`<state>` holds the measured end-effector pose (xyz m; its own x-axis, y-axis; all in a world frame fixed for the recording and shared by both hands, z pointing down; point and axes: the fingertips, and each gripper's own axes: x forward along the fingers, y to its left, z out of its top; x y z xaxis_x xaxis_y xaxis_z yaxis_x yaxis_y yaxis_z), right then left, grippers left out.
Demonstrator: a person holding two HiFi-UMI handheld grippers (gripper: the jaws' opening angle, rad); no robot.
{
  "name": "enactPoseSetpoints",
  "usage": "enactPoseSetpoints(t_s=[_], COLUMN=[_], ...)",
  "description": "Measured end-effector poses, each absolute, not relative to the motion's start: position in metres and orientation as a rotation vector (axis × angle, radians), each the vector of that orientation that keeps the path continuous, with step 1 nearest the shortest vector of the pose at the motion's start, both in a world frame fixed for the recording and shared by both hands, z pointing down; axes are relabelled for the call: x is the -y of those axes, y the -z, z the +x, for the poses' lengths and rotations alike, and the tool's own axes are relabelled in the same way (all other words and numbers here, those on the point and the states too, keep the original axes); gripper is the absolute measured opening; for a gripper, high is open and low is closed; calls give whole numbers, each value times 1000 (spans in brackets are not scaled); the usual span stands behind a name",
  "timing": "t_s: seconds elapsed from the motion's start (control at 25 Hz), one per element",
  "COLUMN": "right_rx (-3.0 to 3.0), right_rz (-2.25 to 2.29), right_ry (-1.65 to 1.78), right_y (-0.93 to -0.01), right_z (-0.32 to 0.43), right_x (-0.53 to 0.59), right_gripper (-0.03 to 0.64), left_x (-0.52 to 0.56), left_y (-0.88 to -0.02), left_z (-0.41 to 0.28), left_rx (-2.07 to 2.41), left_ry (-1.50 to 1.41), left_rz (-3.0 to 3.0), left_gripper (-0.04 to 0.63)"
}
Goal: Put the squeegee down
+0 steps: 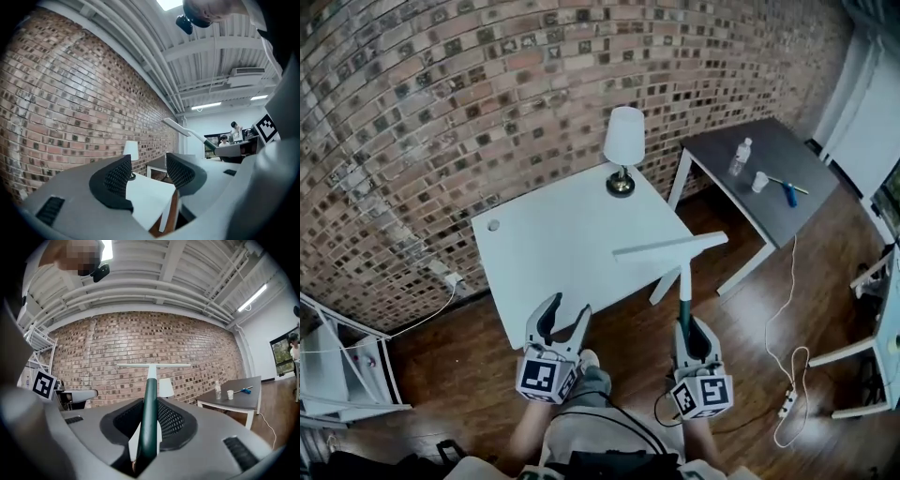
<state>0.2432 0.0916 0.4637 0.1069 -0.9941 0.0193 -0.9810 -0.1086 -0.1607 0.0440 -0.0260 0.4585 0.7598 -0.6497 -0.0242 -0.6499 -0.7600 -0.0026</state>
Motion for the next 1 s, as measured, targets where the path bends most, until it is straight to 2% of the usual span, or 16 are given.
enactPoseSetpoints(t_s=[0.4, 0.6, 1.0], right_rx=[-2329, -2403, -2541], right_rz=[-2058, -1995, -1811], right_ry=[168, 202, 289], right_y=[-440, -447, -463], right_z=[206, 191, 192], right_x=[116, 159, 229], right_gripper=[114, 114, 114], left_x=[188, 224, 255], left_y=[-432, -464, -448], left_z=[4, -27, -2], left_rx=[-1400, -1509, -1669], left_ry=[-149, -87, -96], left_rz=[-2887, -2807, -2745], left_gripper=[235, 235, 235])
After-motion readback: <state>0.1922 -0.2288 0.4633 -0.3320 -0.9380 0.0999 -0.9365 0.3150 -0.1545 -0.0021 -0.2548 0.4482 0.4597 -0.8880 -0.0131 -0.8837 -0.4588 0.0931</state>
